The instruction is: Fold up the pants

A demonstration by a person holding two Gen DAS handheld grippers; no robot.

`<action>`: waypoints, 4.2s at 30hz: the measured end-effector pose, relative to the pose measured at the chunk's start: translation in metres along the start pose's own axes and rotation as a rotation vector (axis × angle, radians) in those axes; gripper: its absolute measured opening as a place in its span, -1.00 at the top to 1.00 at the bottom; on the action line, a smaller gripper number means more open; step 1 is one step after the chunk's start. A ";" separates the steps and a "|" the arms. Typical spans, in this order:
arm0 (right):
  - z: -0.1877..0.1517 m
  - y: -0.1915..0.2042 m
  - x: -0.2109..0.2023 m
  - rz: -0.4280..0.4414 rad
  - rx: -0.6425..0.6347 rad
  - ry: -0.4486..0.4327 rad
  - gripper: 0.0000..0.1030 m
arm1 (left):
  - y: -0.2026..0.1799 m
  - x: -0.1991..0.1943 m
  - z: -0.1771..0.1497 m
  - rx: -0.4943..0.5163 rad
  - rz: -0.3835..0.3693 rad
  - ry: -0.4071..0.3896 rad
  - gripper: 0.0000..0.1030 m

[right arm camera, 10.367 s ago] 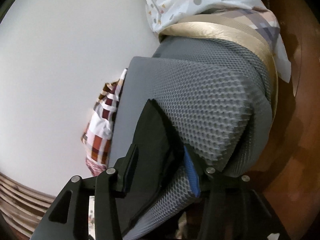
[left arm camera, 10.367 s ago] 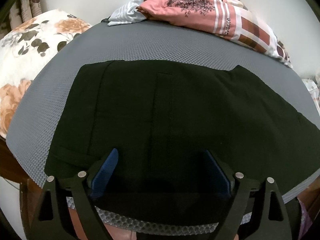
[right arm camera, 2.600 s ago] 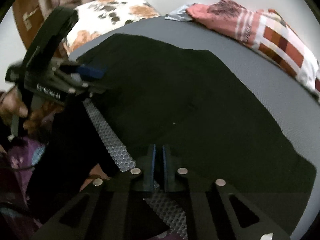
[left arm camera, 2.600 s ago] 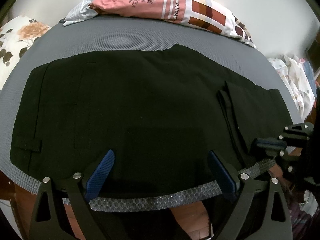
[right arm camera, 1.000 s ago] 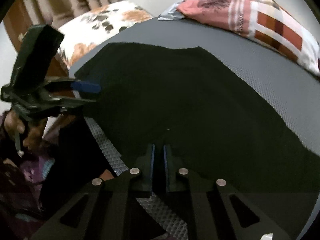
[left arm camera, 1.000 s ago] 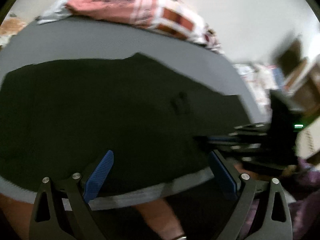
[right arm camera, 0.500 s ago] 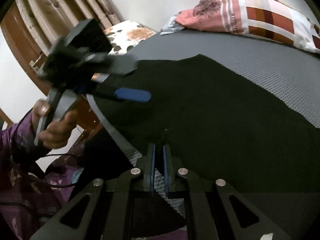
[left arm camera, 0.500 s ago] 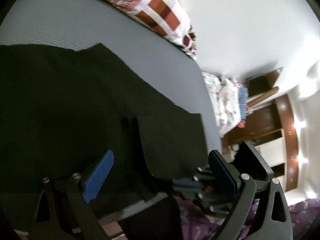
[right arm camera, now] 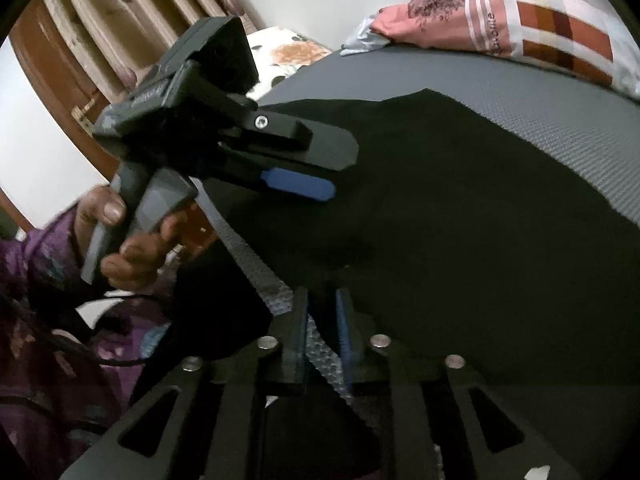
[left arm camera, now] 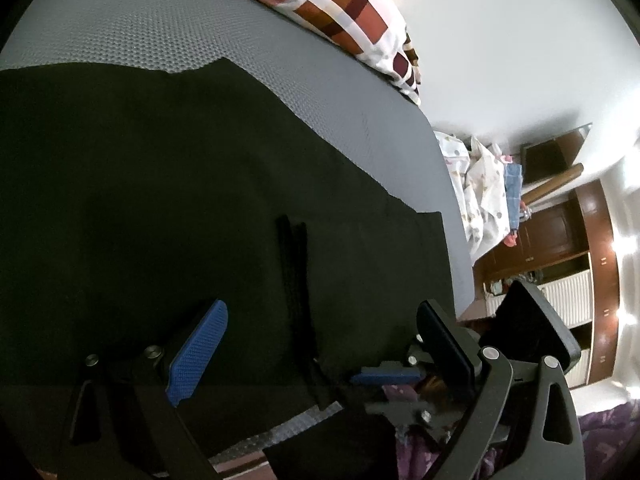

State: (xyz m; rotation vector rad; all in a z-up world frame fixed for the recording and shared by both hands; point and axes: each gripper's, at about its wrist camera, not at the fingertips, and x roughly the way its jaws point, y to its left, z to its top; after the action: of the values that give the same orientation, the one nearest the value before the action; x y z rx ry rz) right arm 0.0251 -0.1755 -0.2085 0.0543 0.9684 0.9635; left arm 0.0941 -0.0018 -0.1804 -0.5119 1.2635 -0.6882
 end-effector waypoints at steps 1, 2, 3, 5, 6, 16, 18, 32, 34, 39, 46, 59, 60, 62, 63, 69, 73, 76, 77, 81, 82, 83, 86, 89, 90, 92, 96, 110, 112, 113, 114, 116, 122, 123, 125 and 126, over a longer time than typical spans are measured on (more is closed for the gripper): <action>0.000 -0.002 -0.001 0.023 0.011 -0.001 0.48 | -0.001 0.001 0.000 0.000 0.002 0.003 -0.85; 0.001 -0.005 -0.005 0.043 0.029 -0.009 0.47 | -0.002 0.001 0.001 0.004 0.005 0.006 -0.85; 0.002 -0.011 -0.016 0.061 0.066 -0.042 0.47 | -0.003 0.000 0.001 0.010 0.007 0.009 -0.85; -0.001 -0.027 -0.045 0.071 0.138 -0.124 0.47 | -0.006 0.003 0.001 0.028 0.016 0.025 -0.85; -0.004 -0.037 -0.059 0.058 0.177 -0.158 0.47 | -0.008 0.006 0.001 0.036 0.019 0.039 -0.85; -0.091 -0.151 -0.208 -0.268 0.611 -0.413 0.39 | -0.021 0.027 -0.004 0.079 0.030 0.066 -0.70; -0.106 -0.165 -0.217 -0.271 0.677 -0.425 0.35 | -0.025 0.032 -0.003 0.092 0.027 0.079 0.12; -0.113 -0.153 -0.157 -0.206 0.641 -0.305 0.32 | -0.019 0.034 0.004 0.091 0.096 0.033 0.74; -0.113 -0.154 -0.156 -0.204 0.647 -0.303 0.32 | -0.013 0.035 0.003 0.067 0.084 0.037 0.74; -0.112 -0.155 -0.155 -0.211 0.645 -0.293 0.32 | -0.002 0.027 0.003 0.033 0.089 0.012 0.74; -0.095 -0.145 -0.147 -0.314 0.590 -0.239 0.30 | 0.003 -0.002 0.000 0.041 0.196 -0.021 0.65; -0.019 -0.060 -0.131 -0.251 0.358 -0.289 -0.05 | 0.103 -0.209 -0.034 -0.110 0.553 -0.402 -0.49; -0.013 -0.054 -0.121 -0.231 0.342 -0.273 -0.07 | 0.120 -0.216 -0.035 -0.123 0.547 -0.378 -0.49; -0.005 -0.044 -0.102 -0.189 0.326 -0.246 -0.11 | 0.147 -0.219 -0.033 -0.147 0.467 -0.304 -0.49; -0.001 -0.039 -0.091 -0.165 0.327 -0.230 -0.13 | 0.154 -0.217 -0.033 -0.146 0.424 -0.276 -0.49; 0.011 -0.018 -0.050 -0.090 0.340 -0.152 -0.14 | 0.171 -0.188 -0.013 -0.039 0.406 -0.160 -0.49; 0.014 -0.011 -0.043 -0.095 0.337 -0.122 -0.20 | 0.167 -0.177 0.000 0.086 0.390 -0.148 -0.47; 0.019 -0.011 -0.040 -0.093 0.354 -0.115 -0.24 | 0.170 -0.175 0.005 0.070 0.354 -0.183 -0.35; 0.021 -0.012 -0.039 -0.087 0.362 -0.118 -0.26 | 0.165 -0.170 0.006 0.108 0.387 -0.174 -0.31; 0.032 -0.014 -0.031 -0.015 0.419 -0.153 -0.31 | 0.159 -0.163 0.009 0.094 0.359 -0.142 0.28; 0.036 -0.014 -0.028 0.003 0.424 -0.157 -0.31 | 0.161 -0.166 0.008 0.082 0.348 -0.153 0.39; 0.042 -0.012 -0.023 0.022 0.424 -0.160 -0.31 | 0.161 -0.169 0.007 0.065 0.328 -0.173 0.45; 0.062 0.002 -0.004 0.091 0.377 -0.143 -0.31 | 0.151 -0.184 -0.002 0.018 0.252 -0.245 0.60; 0.079 0.016 0.019 0.174 0.348 -0.116 -0.32 | 0.132 -0.194 -0.010 0.001 0.196 -0.293 0.64; 0.082 0.020 0.025 0.195 0.340 -0.112 -0.33 | 0.123 -0.197 -0.013 -0.013 0.153 -0.315 0.64; 0.088 0.030 0.036 0.234 0.317 -0.103 -0.34 | 0.108 -0.199 -0.014 -0.030 0.098 -0.333 0.64; 0.095 0.054 0.049 0.265 0.238 -0.094 -0.35 | 0.063 -0.181 -0.004 -0.004 0.016 -0.326 0.64; 0.075 0.025 0.004 0.299 0.275 -0.249 -0.80 | -0.002 -0.076 0.024 -0.065 -0.319 -0.126 0.40; 0.066 0.008 -0.002 0.306 0.337 -0.265 -0.80 | -0.012 -0.070 0.027 -0.043 -0.342 -0.118 0.38; 0.062 0.001 -0.005 0.307 0.360 -0.269 -0.80 | -0.015 -0.069 0.027 -0.040 -0.352 -0.118 0.38; 0.061 -0.004 -0.006 0.308 0.379 -0.271 -0.84 | -0.018 -0.069 0.029 -0.037 -0.367 -0.115 0.30; 0.056 -0.016 -0.004 0.309 0.442 -0.245 -0.85 | -0.023 -0.069 0.031 -0.031 -0.369 -0.122 0.21; 0.044 -0.031 0.009 0.282 0.515 -0.163 -0.71 | -0.014 -0.081 0.018 -0.021 -0.268 -0.164 0.13; 0.045 -0.028 0.012 0.262 0.505 -0.145 -0.53 | -0.010 -0.081 0.013 -0.028 -0.250 -0.167 0.13; 0.047 -0.025 0.021 0.211 0.486 -0.086 0.02 | -0.002 -0.081 0.004 -0.047 -0.227 -0.164 0.13; 0.048 -0.024 0.024 0.185 0.472 -0.068 0.52 | 0.003 -0.080 0.000 -0.066 -0.213 -0.164 0.13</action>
State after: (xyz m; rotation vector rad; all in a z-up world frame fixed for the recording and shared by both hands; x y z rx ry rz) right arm 0.0798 -0.1554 -0.2065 0.5777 1.1242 0.8759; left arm 0.0822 0.0577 -0.1279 -0.7502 1.0892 -0.7680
